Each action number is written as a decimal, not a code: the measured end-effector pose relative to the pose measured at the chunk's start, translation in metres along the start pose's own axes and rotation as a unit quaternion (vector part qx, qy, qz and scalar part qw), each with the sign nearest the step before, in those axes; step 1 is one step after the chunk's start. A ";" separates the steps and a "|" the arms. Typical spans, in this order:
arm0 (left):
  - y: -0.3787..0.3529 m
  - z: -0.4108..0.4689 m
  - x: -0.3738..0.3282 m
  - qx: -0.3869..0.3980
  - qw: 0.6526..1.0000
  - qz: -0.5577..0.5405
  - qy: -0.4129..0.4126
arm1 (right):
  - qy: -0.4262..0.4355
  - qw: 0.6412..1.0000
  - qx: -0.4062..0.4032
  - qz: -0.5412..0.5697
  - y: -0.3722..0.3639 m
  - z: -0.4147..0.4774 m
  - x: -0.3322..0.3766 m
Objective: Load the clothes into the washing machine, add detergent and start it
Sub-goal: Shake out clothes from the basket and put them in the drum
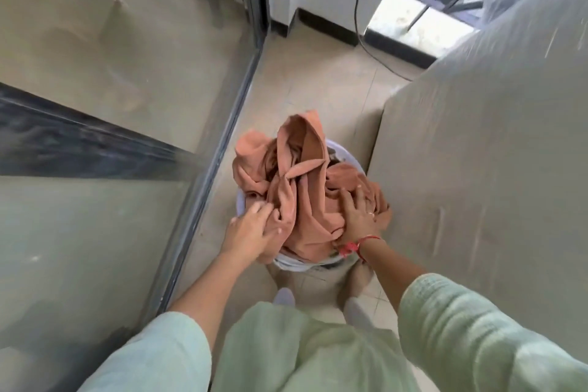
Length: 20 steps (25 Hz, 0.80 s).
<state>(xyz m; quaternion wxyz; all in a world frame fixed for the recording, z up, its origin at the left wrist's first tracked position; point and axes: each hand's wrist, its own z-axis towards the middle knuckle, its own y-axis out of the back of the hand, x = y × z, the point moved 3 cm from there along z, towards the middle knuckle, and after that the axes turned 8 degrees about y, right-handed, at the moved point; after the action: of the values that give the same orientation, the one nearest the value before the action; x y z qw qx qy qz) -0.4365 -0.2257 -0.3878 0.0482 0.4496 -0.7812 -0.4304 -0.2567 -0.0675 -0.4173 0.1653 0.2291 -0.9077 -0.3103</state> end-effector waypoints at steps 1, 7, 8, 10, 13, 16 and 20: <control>0.000 0.002 0.001 -0.024 0.999 -0.034 0.008 | -0.041 0.998 -0.048 0.024 -0.006 0.001 -0.009; 0.026 -0.004 0.021 -0.121 0.989 -0.079 -0.017 | -0.080 0.938 -0.165 0.296 0.003 -0.001 -0.033; 0.030 -0.007 0.017 -0.098 0.992 -0.080 -0.022 | -0.061 0.950 -0.174 0.252 0.014 -0.005 -0.027; 0.034 -0.010 0.006 -0.054 0.995 -0.077 -0.028 | -0.015 0.951 -0.221 0.218 0.045 -0.019 -0.011; 0.044 -0.015 -0.015 -0.008 0.998 -0.061 -0.025 | 0.015 0.949 -0.271 0.163 0.119 -0.064 0.005; 0.066 -0.028 -0.029 0.015 0.996 -0.086 -0.011 | 0.038 0.951 -0.281 0.124 0.186 -0.123 0.004; 0.123 -0.062 -0.074 0.011 0.990 -0.124 -0.074 | 0.049 0.932 -0.333 0.133 0.254 -0.211 0.016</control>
<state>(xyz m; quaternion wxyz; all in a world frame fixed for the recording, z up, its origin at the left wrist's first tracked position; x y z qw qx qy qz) -0.4456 -0.1822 -0.2382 -0.0682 0.5106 -0.7258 -0.4559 -0.2566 -0.0002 -0.0940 0.3157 0.0532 -0.7655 -0.5582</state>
